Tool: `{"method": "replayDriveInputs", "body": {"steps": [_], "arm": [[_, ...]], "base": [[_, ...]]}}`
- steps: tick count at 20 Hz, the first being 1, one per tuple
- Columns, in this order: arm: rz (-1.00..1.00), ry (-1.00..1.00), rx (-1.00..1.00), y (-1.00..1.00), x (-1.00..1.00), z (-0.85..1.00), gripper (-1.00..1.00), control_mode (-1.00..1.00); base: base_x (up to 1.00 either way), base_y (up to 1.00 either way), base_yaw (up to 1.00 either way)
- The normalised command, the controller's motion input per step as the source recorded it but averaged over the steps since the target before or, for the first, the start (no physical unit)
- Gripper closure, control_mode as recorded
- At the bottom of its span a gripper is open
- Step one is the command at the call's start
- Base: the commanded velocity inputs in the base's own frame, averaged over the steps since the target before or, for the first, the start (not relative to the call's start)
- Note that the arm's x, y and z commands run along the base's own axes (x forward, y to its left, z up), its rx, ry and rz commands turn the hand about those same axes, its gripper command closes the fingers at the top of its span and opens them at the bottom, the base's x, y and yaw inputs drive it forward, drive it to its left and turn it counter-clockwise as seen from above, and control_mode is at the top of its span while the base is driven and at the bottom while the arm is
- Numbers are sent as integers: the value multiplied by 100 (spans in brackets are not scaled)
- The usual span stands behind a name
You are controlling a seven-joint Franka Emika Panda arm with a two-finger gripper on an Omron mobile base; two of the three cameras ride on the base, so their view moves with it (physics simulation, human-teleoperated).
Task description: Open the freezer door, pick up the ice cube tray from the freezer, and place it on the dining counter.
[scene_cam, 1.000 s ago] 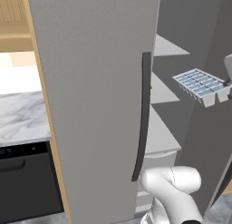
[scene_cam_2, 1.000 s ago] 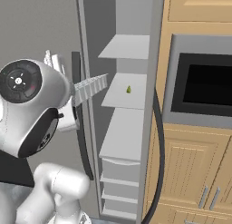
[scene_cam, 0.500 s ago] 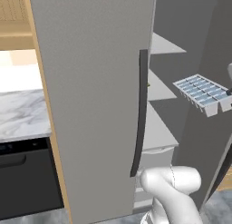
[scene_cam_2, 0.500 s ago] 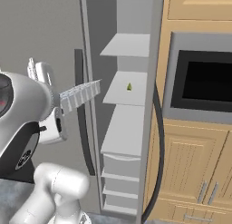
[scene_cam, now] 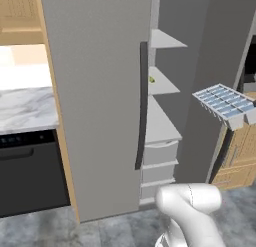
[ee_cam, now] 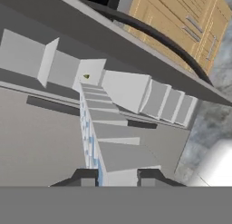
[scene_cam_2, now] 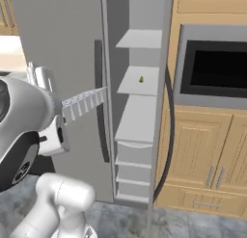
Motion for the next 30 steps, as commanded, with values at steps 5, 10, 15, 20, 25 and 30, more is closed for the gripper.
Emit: {"method": "replayDriveInputs", "body": {"steps": [5, 10, 15, 20, 25, 30], "arm": [[0, 0, 0, 0, 0, 0, 100, 100], [0, 0, 0, 0, 0, 0, 100, 100], [0, 0, 0, 0, 0, 0, 100, 100], [0, 0, 0, 0, 0, 0, 100, 100], [0, 0, 0, 0, 0, 0, 100, 100], [0, 0, 0, 0, 0, 0, 100, 100]], "base": [[-67, 30, -15], [-72, 41, -30], [-71, 43, -36], [-72, 35, -36], [-39, 11, -44], [-26, 0, -48]]}}
